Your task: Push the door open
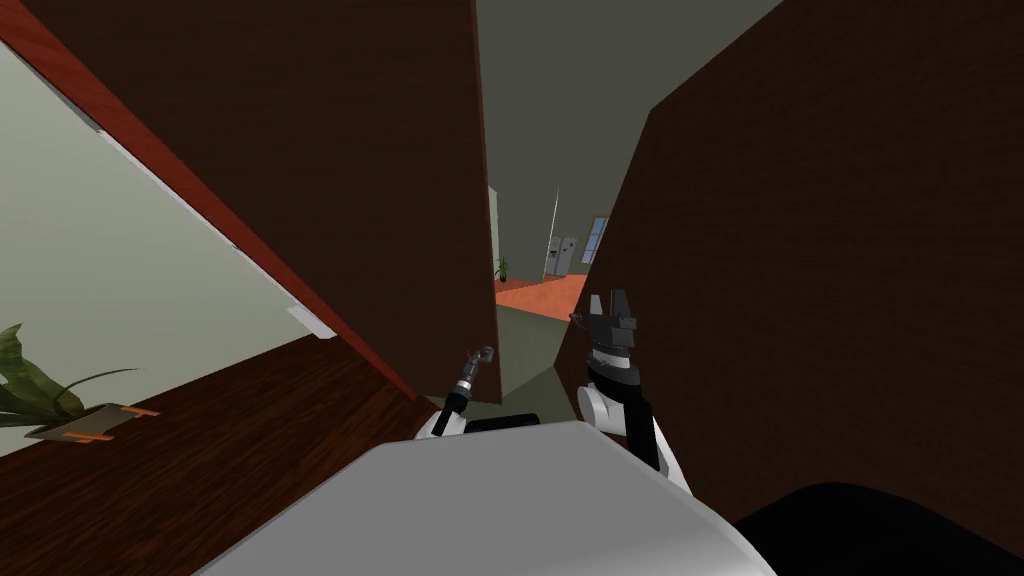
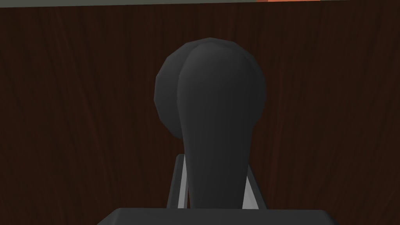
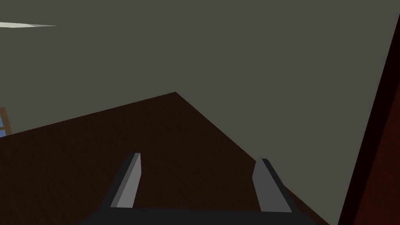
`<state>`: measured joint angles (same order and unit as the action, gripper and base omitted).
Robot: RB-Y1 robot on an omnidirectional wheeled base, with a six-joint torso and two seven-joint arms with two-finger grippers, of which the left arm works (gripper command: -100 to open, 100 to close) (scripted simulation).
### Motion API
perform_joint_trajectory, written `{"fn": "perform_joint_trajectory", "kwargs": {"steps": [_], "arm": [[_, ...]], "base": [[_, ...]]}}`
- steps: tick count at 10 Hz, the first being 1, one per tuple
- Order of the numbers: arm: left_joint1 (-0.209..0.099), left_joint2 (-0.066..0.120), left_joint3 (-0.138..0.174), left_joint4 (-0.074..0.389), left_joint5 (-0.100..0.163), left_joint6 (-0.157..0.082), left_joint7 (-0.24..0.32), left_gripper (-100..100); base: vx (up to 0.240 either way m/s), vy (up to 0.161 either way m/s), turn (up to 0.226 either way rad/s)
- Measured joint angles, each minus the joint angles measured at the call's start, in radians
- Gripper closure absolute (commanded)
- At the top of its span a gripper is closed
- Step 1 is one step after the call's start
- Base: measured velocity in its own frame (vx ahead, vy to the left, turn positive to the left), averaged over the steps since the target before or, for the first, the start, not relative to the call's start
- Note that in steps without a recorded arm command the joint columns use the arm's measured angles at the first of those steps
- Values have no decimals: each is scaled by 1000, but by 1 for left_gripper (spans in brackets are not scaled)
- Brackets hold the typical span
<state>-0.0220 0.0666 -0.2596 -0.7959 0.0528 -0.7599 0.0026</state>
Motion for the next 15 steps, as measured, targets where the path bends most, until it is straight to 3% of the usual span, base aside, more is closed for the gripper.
{"fn": "perform_joint_trajectory", "kwargs": {"steps": [2,5,6,9,15], "arm": [[-24,-8,32,31,11,-5,-11,100],[-10,-6,63,0,21,18,-23,100],[-31,-10,82,34,28,5,-28,100],[-12,-4,135,5,45,19,-39,100],[-41,-29,231,47,77,0,-67,100]], "base": [[114,-95,52],[135,-110,68],[150,-172,122],[182,-185,106],[147,-97,64]]}}
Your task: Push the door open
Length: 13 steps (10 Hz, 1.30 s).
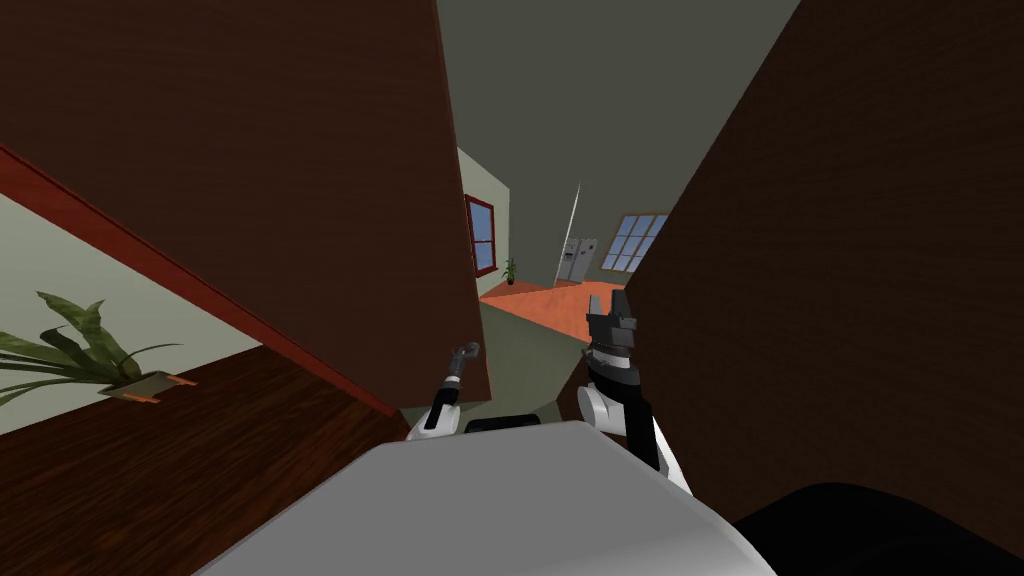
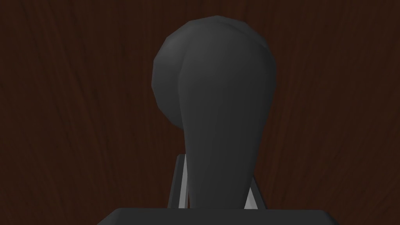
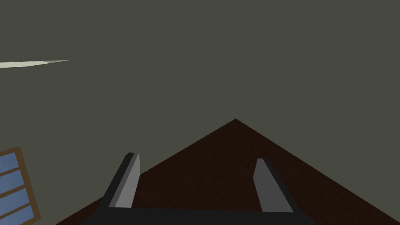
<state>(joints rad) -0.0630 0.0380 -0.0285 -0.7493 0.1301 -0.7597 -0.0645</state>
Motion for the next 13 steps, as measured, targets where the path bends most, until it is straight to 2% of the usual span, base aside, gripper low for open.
{"fn": "perform_joint_trajectory", "kwargs": {"steps": [3,4,6,8,10,11,12,13], "arm": [[-2,8,14,14,8,-2,-15,100],[8,7,20,-2,10,6,-26,100],[9,-1,36,-8,17,5,-48,100],[5,-13,55,-9,26,4,-67,100],[-2,-40,80,1,37,-7,-90,100],[2,-57,91,-6,41,-8,-101,100],[15,-69,98,-30,44,1,-109,100],[16,-68,100,-35,45,3,-110,100]], "base": [[168,-38,66],[196,-56,77],[195,-40,72],[211,-62,97],[185,-61,99],[128,-53,66],[50,-9,32],[139,17,33]]}}
